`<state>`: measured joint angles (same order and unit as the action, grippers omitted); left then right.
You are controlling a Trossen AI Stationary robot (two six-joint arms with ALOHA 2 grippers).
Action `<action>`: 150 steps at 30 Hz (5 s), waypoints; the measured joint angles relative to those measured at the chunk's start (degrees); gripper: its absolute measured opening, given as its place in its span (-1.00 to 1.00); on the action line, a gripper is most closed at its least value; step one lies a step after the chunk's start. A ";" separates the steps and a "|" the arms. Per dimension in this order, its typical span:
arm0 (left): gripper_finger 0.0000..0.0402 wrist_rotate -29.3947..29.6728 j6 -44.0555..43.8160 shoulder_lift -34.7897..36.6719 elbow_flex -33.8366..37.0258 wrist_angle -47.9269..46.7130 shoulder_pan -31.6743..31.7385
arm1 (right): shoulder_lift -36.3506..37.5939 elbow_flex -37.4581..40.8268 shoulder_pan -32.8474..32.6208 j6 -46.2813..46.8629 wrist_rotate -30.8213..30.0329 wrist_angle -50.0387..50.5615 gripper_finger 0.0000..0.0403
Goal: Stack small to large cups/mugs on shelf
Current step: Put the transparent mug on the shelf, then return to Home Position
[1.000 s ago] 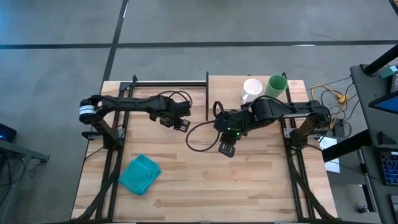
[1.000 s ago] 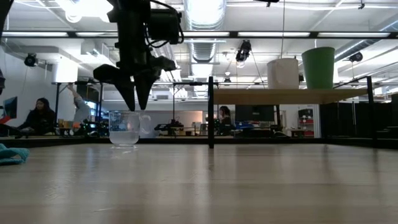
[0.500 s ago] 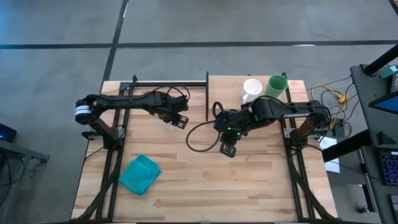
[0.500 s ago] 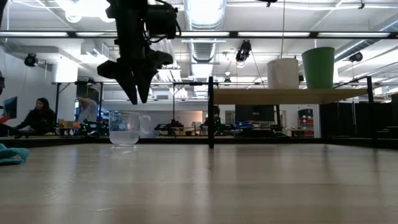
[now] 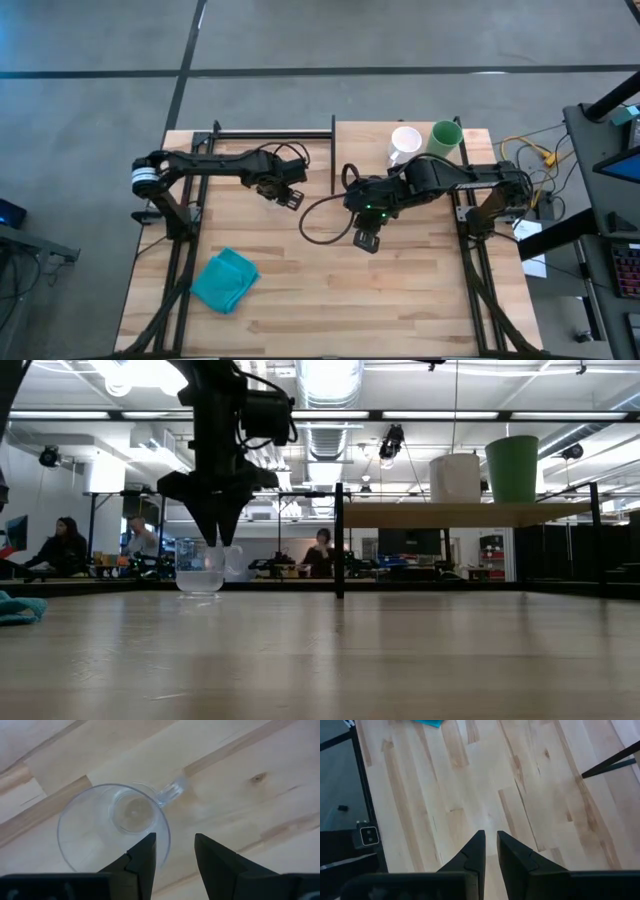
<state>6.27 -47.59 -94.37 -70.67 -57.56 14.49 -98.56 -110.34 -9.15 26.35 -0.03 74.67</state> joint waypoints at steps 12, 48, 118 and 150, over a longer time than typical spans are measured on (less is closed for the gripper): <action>-0.76 -3.23 11.81 -3.74 0.04 0.07 0.16 | 0.00 0.02 0.02 0.00 0.00 0.02 -0.79; -1.00 -1.10 61.42 6.14 -31.27 -7.38 -10.07 | 3.43 -0.90 1.66 -3.72 -15.04 7.98 -0.79; -1.00 -12.72 46.45 -25.62 -56.46 -1.77 4.32 | 26.16 14.08 2.82 17.20 -34.53 9.00 -0.79; -0.63 -12.40 46.45 -25.81 -57.12 9.93 5.70 | 26.16 14.05 2.82 16.95 -34.27 8.96 -0.79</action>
<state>-6.13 -1.15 -120.18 -127.79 -47.63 20.19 -72.40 -96.29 -6.33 43.30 -34.30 83.64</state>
